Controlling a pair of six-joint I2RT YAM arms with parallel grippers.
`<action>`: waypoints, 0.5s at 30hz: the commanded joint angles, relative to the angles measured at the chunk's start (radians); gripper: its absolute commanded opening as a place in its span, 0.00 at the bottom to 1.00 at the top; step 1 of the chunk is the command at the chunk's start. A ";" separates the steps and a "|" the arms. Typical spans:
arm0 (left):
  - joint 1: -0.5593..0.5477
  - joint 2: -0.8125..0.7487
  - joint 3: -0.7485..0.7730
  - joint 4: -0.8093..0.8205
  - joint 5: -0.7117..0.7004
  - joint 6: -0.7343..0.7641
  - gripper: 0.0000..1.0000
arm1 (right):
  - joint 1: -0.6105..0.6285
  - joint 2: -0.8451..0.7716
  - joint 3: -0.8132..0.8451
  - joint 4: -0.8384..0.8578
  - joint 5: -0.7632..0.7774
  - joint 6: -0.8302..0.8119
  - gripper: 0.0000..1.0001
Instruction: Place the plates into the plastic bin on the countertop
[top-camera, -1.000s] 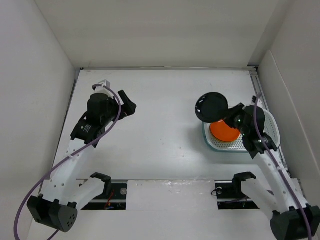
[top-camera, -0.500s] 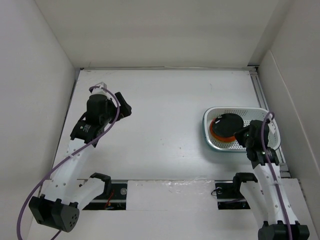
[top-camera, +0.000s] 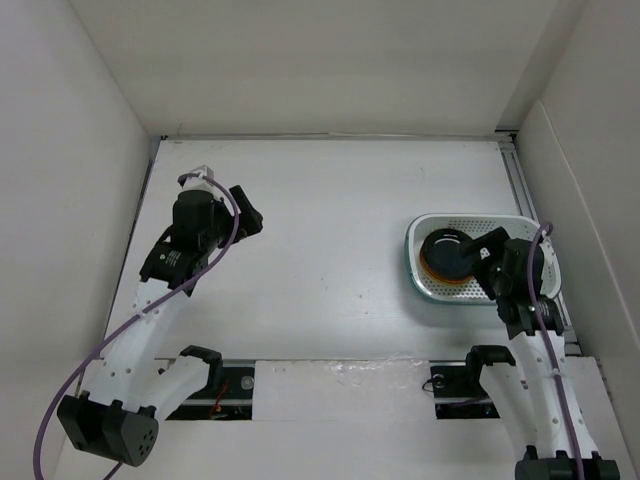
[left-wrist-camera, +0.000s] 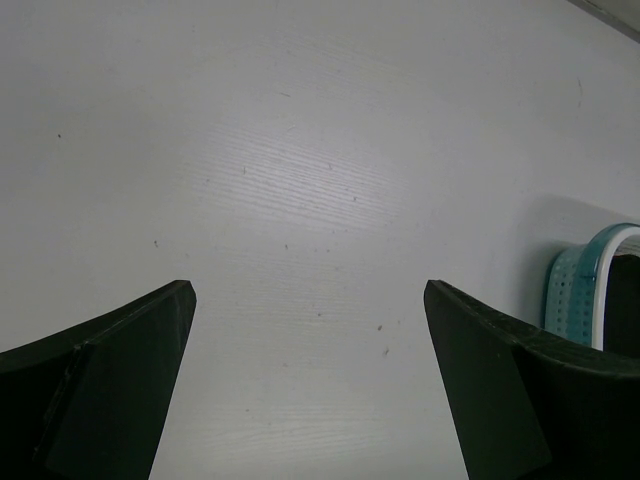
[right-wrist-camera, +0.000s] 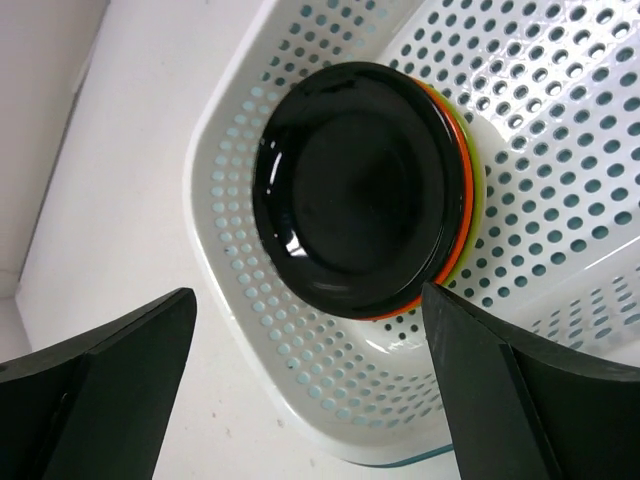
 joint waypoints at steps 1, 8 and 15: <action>0.001 -0.024 -0.009 0.016 0.007 0.014 0.99 | -0.007 -0.012 0.087 -0.029 0.001 -0.025 1.00; 0.001 -0.024 -0.009 0.016 -0.011 0.014 0.99 | -0.007 -0.034 0.165 -0.041 -0.180 -0.092 1.00; 0.001 -0.061 0.089 -0.063 -0.086 0.003 0.99 | -0.007 0.000 0.523 -0.269 -0.191 -0.298 1.00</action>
